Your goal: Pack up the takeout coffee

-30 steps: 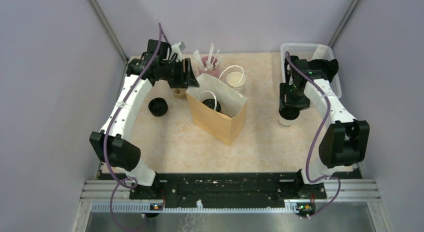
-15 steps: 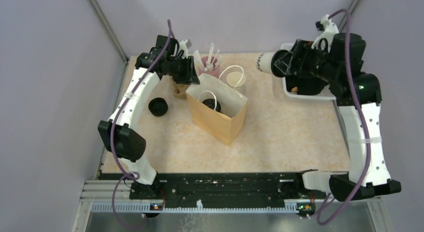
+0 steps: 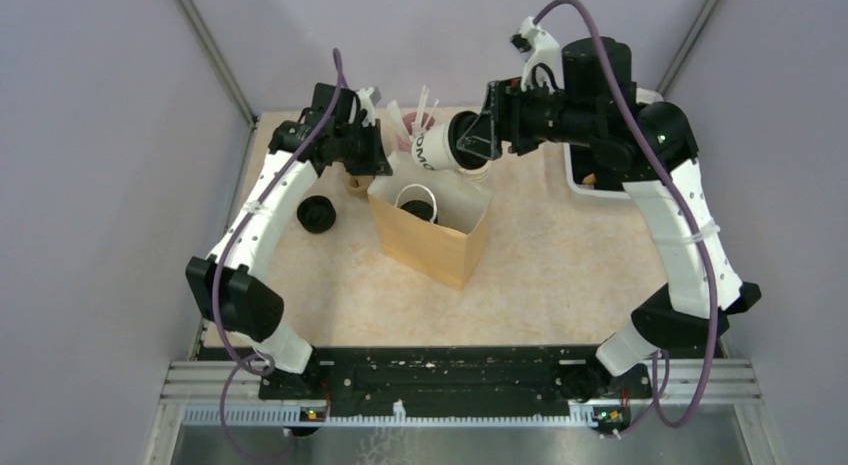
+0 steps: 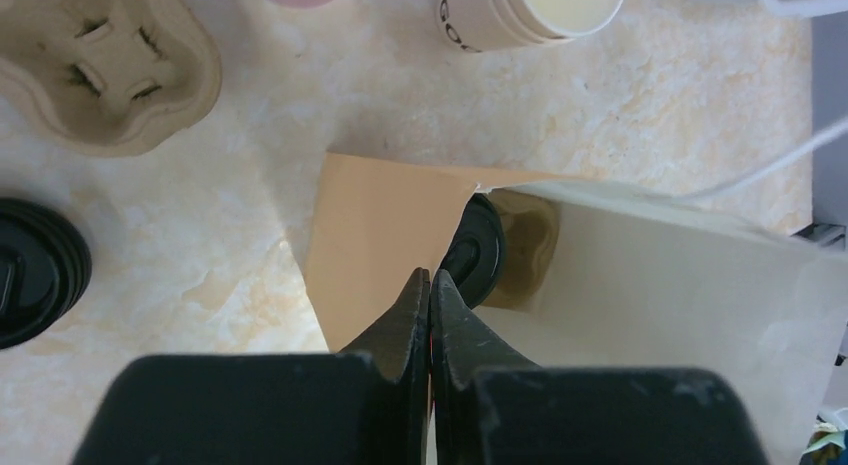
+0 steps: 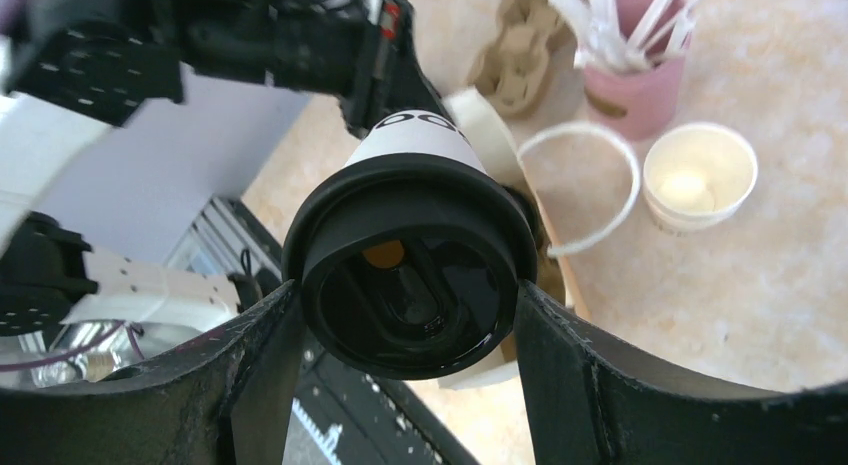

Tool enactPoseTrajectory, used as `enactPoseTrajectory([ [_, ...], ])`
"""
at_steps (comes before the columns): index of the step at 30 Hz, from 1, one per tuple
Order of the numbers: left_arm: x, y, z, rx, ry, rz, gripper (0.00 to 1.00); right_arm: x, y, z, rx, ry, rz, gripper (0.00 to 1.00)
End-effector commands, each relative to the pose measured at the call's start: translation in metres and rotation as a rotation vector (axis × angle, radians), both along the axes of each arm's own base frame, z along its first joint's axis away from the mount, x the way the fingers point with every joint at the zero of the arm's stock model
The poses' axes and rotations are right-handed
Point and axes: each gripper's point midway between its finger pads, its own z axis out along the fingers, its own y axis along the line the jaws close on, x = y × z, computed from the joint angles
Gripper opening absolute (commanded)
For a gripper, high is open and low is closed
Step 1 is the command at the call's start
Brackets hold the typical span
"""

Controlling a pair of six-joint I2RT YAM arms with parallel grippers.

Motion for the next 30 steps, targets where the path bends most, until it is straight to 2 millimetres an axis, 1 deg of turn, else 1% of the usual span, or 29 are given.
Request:
enactPoseTrajectory([
  [1,-0.019,0.012,0.025,-0.042,-0.065,0.101,0.02,-0.014,-0.005,0.001,-0.043,-0.008,-0.01,0.4],
  [3,-0.034,0.015,0.022,-0.074,-0.028,0.153,0.05,-0.015,-0.007,0.007,-0.023,-0.02,-0.021,0.4],
  [5,-0.049,0.014,0.018,-0.12,0.008,0.184,0.04,-0.016,-0.009,0.014,-0.006,-0.036,-0.028,0.4],
  [6,-0.055,0.013,0.017,-0.137,0.022,0.194,0.06,-0.017,-0.009,0.016,0.0,-0.04,-0.031,0.4],
  [7,-0.059,0.012,0.016,-0.147,0.033,0.2,0.12,-0.016,-0.009,0.016,0.003,-0.04,-0.032,0.4],
  [9,-0.06,0.012,0.016,-0.143,0.031,0.195,0.24,-0.017,-0.008,0.016,0.007,-0.034,-0.027,0.4],
  [12,-0.05,0.019,0.014,-0.061,0.03,0.193,0.35,-0.017,-0.006,0.016,0.01,-0.032,-0.022,0.39],
  [13,-0.045,0.019,0.017,-0.042,0.028,0.191,0.37,-0.018,-0.007,0.017,0.011,-0.033,-0.022,0.39],
  [14,-0.04,0.02,0.014,-0.017,0.037,0.186,0.37,-0.018,-0.007,0.018,0.013,-0.034,-0.02,0.39],
  [17,-0.035,0.022,0.011,0.031,0.049,0.177,0.37,-0.019,-0.008,0.019,0.012,-0.039,-0.019,0.38],
  [21,-0.034,0.021,0.009,0.07,0.026,0.158,0.31,-0.019,-0.008,0.017,0.002,-0.032,-0.02,0.36],
  [24,-0.035,0.019,0.004,0.112,0.023,0.149,0.25,-0.018,-0.006,0.011,-0.02,-0.025,-0.007,0.36],
  [26,-0.034,0.017,0.005,0.125,0.001,0.142,0.21,-0.017,-0.005,0.005,-0.046,-0.024,0.003,0.35],
  [30,-0.026,0.009,0.02,0.119,-0.1,0.114,0.11,-0.024,-0.002,-0.008,-0.13,-0.044,0.047,0.35],
])
